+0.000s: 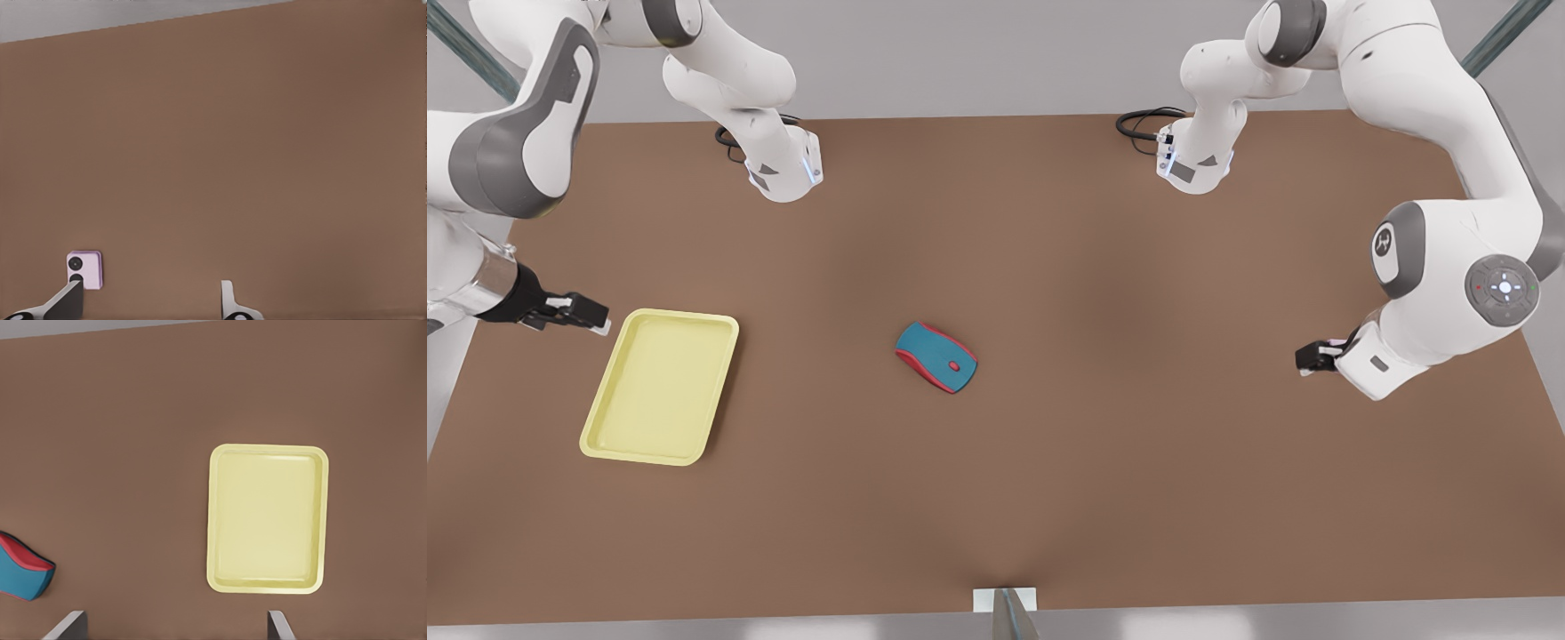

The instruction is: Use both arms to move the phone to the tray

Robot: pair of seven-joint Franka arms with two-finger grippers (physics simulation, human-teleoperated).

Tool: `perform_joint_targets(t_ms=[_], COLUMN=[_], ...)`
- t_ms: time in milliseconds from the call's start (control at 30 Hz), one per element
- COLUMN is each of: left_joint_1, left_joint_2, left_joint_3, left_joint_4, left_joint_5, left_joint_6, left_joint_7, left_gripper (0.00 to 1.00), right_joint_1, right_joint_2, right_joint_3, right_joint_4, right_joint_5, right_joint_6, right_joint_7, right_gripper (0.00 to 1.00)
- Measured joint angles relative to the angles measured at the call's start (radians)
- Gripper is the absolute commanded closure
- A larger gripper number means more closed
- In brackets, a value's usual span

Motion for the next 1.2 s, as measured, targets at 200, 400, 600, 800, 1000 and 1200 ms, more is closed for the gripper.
perform_joint_targets(t_ms=[200,400,600,800,1000,1200], left_joint_1=[0.011,0.029,0.097,0.143,0.155,0.157], left_joint_2=[-0.015,-0.016,0.031,0.069,0.105,0.115], left_joint_3=[0.181,0.347,0.355,0.354,0.354,0.354], left_joint_4=[-0.292,-0.664,-0.8,-0.832,-0.837,-0.853], left_joint_5=[-0.036,-0.222,-0.28,-0.294,-0.329,-0.447], left_joint_6=[0.117,0.472,0.779,0.934,0.997,1.006], left_joint_7=[0.045,0.198,0.4,0.574,0.7,0.792], left_gripper=[0.0,0.0,0.0,0.0,0.0,0.0], right_joint_1=[0.001,0.001,-0.013,-0.004,-0.017,-0.015], right_joint_2=[-0.054,-0.144,-0.109,-0.091,-0.085,-0.085], right_joint_3=[0.002,0.068,0.065,0.067,0.064,0.064], right_joint_4=[-0.097,-0.269,-0.213,-0.188,-0.17,-0.168], right_joint_5=[-0.007,-0.017,-0.015,-0.016,-0.012,-0.012], right_joint_6=[0.037,0.117,0.142,0.143,0.143,0.144], right_joint_7=[-0.018,-0.03,-0.038,-0.042,-0.045,-0.047], right_gripper=[0.0,0.0,0.0,0.0,0.0,0.0])
